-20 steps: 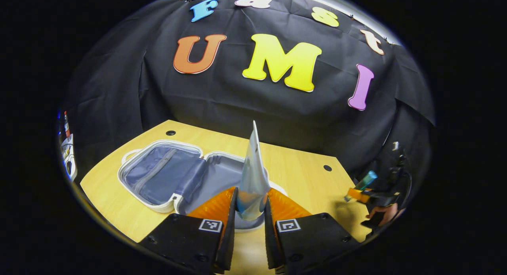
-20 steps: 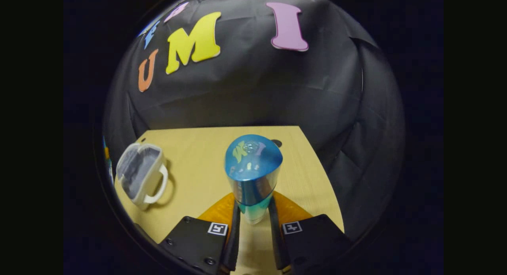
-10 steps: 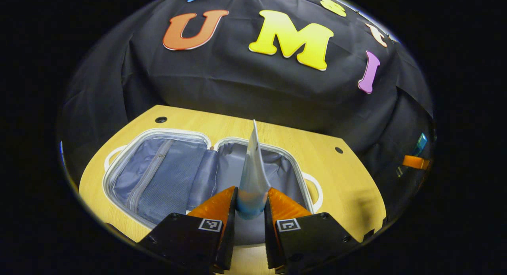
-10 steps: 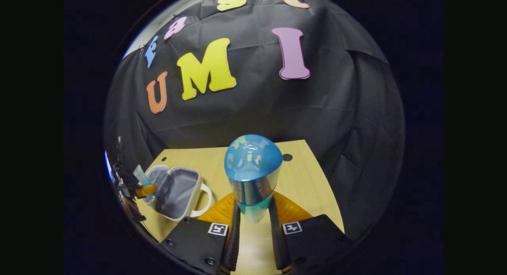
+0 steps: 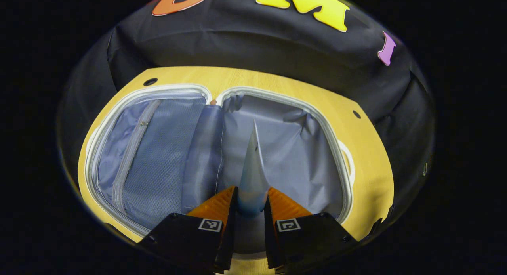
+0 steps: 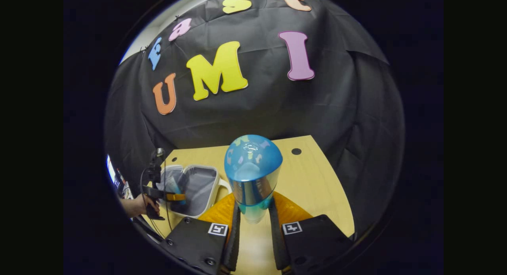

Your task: First open the suitcase, pack the skin care products into it, and then close the suitcase.

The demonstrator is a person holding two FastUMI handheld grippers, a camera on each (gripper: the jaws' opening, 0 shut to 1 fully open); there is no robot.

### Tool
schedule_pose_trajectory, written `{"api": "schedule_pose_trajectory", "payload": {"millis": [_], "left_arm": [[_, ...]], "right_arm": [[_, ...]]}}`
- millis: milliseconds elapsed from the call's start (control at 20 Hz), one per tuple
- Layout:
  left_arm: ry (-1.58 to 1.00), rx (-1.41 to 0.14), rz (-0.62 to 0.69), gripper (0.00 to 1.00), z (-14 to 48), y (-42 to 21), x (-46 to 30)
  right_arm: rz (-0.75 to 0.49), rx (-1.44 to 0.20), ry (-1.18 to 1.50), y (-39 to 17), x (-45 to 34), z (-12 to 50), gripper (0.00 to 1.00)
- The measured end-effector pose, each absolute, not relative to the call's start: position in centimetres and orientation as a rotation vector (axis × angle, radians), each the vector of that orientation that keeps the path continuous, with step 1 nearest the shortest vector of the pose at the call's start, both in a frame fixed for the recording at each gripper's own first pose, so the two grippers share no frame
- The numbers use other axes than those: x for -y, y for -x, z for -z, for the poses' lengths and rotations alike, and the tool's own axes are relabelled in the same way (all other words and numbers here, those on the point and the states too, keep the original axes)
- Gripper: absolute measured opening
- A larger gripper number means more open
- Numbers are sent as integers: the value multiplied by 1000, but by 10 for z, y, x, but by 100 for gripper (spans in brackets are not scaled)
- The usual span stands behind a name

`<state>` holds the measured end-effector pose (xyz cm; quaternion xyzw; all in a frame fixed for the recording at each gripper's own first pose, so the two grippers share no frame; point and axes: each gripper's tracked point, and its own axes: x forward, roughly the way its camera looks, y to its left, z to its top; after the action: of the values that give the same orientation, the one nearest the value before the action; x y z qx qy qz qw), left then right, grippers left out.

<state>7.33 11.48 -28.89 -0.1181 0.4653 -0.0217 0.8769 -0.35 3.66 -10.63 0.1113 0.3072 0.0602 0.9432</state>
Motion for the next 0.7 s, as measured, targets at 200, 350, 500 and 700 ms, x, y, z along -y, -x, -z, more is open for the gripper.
{"api": "schedule_pose_trajectory", "payload": {"millis": [200, 350, 500, 700], "left_arm": [[230, -1075, 11, 36, 305, -81, -113], [217, -1098, -13, 36, 309, -82, -115], [205, -1125, -43, 39, 309, -83, -115], [158, -1163, -80, 41, 315, -81, -117]], "right_arm": [[-128, -619, -249, 10, -42, 99, 33], [-132, -620, -250, 15, -41, 96, 33], [-146, -638, -255, 21, -43, 99, 30], [-164, -642, -243, 24, -46, 95, 33]]}}
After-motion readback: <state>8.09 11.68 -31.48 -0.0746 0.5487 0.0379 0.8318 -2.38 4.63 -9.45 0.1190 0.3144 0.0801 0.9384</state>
